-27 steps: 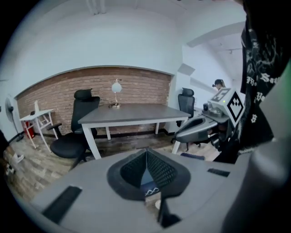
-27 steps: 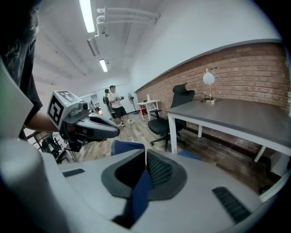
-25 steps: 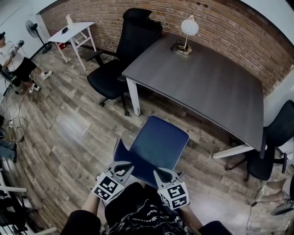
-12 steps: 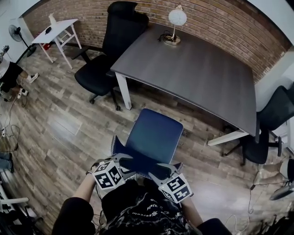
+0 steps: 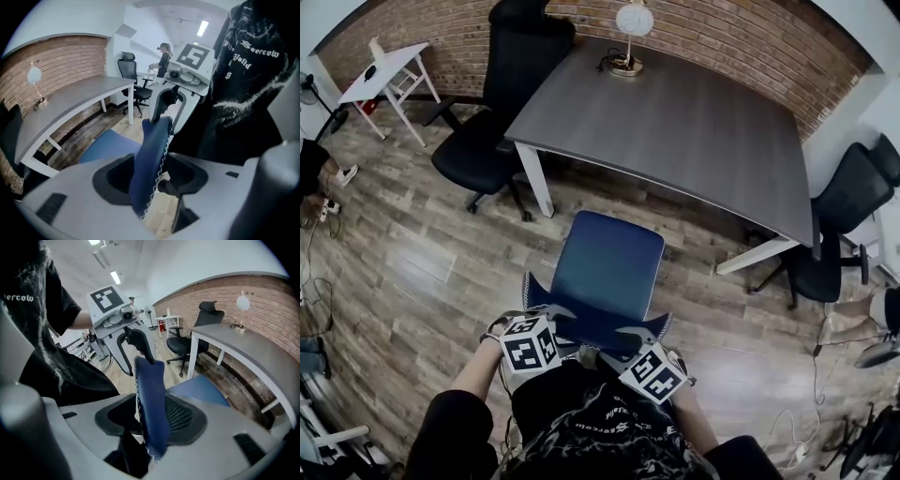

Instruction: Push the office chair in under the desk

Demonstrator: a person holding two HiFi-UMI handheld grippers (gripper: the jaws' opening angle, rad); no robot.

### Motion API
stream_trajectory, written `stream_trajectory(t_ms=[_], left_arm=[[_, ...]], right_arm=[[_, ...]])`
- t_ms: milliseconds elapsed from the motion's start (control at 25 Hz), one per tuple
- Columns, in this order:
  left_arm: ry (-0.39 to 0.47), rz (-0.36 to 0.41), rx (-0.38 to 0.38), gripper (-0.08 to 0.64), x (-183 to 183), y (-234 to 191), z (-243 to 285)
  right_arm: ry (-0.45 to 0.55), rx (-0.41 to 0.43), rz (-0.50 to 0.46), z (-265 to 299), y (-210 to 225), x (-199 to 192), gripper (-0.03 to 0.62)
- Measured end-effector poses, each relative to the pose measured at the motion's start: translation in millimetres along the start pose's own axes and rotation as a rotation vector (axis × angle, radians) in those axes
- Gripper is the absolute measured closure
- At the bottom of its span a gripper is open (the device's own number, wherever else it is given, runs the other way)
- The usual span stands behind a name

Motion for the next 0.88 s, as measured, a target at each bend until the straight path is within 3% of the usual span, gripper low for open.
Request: stream_trajectory(t_ms=[160, 480, 880], left_arm=[[-0.037, 0.032, -0.024, 0.333, -6, 0, 8], [-0.157, 0.116, -0.064, 0.326, -30, 4, 30], [-0.206, 0.17, -0.012, 0.36, -39, -5, 54]], right_arm=[[-0.093, -0.013, -0.077, 11, 0, -9, 0.39], [-0.177, 0.006, -0.119, 25, -7, -18, 0.385], [-0.215, -0.016, -0.119, 44, 0, -32, 0.394]])
Point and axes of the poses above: the fingertips, and each gripper's own axes: z forward along the fingers, y to its right, x out of its top, the point moved 4 cm from there along -z, backward along the fingers, and after that the axes turned 3 degrees about -z, right-handed, at the moved point
